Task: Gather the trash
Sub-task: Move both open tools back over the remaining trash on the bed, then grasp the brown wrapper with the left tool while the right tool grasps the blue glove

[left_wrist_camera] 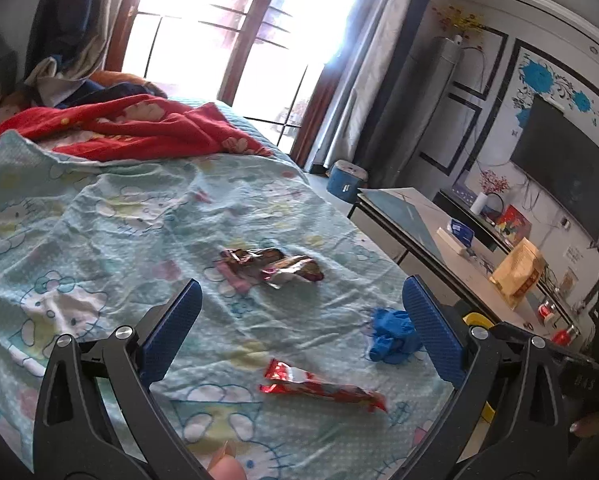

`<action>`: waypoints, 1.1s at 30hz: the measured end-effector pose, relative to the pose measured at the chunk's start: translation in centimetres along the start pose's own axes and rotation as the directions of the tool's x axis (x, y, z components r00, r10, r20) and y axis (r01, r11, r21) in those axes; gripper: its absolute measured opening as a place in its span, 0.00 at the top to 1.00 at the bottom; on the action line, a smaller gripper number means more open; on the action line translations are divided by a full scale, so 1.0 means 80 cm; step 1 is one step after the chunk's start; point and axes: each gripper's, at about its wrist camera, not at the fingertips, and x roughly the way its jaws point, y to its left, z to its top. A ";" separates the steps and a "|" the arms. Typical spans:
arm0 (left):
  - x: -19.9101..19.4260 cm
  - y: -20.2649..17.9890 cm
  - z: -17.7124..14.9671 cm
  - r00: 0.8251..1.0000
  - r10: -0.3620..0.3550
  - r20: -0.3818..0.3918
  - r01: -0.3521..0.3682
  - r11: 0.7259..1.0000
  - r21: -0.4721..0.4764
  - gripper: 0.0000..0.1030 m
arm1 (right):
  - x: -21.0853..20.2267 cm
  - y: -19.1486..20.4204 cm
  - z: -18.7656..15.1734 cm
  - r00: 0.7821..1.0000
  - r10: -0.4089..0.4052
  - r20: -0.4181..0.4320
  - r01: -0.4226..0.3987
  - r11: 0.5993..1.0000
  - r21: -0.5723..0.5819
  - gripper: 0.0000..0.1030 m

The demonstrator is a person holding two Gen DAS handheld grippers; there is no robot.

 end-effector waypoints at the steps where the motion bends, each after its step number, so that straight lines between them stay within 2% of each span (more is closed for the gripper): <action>1: 0.000 0.003 0.000 1.000 0.000 0.001 0.000 1.000 -0.004 0.11 | 0.004 0.005 0.000 1.000 0.006 -0.005 -0.006 1.000 -0.007 0.26; 14: 0.011 0.048 0.002 1.000 0.023 -0.014 -0.024 0.998 -0.061 0.11 | 0.041 0.042 0.000 0.998 0.028 -0.048 -0.031 0.997 -0.065 0.26; 20: 0.024 0.051 0.002 0.999 0.008 -0.041 -0.010 0.999 -0.045 0.26 | 0.062 0.027 0.002 0.998 -0.002 -0.063 -0.001 0.999 -0.048 0.26; 22: 0.030 0.047 0.001 0.998 -0.003 -0.056 0.001 1.000 -0.027 0.35 | 0.067 0.019 0.002 0.998 -0.018 -0.064 0.016 0.999 -0.036 0.26; 27: 0.051 0.027 -0.002 0.993 -0.032 -0.112 0.037 0.998 0.043 0.47 | 0.077 -0.010 0.006 0.996 -0.049 -0.068 0.049 0.999 0.002 0.26; 31: 0.073 0.011 -0.002 0.987 -0.026 -0.157 0.044 0.993 0.113 0.65 | 0.085 -0.029 0.006 0.995 -0.068 -0.080 0.070 0.997 0.026 0.26; 33: 0.086 0.002 0.000 0.983 -0.024 -0.182 0.052 0.987 0.150 0.65 | 0.088 -0.036 0.006 0.993 -0.075 -0.087 0.078 0.996 0.031 0.26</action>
